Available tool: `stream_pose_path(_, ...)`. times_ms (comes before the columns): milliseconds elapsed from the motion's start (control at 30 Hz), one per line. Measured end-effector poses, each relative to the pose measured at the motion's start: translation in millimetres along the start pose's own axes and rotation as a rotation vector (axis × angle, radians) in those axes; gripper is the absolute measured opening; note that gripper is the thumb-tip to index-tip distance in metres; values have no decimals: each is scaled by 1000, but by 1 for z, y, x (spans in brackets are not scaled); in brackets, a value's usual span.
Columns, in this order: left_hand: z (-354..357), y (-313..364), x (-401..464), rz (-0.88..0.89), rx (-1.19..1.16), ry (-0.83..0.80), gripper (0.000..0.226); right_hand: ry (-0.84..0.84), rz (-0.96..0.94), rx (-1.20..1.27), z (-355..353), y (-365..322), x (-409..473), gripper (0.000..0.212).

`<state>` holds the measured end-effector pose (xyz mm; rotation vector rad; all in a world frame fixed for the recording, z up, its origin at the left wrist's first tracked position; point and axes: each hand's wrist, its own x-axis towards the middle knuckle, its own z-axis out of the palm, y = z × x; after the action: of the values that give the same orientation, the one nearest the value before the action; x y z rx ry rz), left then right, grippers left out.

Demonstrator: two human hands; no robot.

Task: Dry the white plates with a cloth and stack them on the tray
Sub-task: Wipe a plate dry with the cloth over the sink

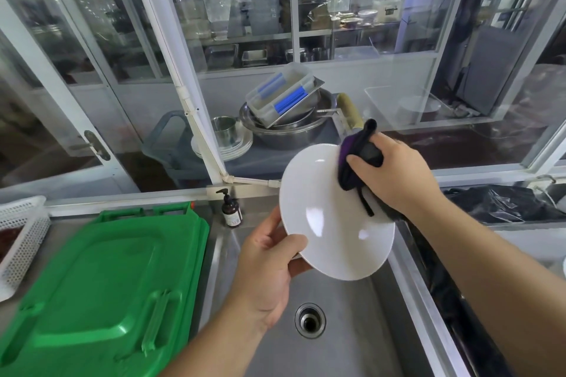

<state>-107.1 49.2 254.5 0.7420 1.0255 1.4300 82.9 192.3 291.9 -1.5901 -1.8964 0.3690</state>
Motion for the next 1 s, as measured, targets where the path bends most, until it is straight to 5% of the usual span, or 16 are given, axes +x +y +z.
stream_pose_path(100,-4,-2,3,4,-17,50,53,-104,167,129,-2,14,-5,25)
stream_pose_path(267,-7,-6,7,52,-29,86,57,-233,669,1040,17,36,-34,22)
stream_pose_path(333,-4,-12,5,48,-25,92,57,-231,728,1171,33,43,-48,18)
stream_pose_path(567,-4,-20,3,-21,132,85,58,0,690,1023,49,53,-60,19)
stream_pose_path(767,-19,18,27,-87,278,32,20,-2,513,821,26,53,-46,20)
stream_pose_path(1000,-21,26,32,-122,379,-128,50,-3,438,757,13,49,-42,19)
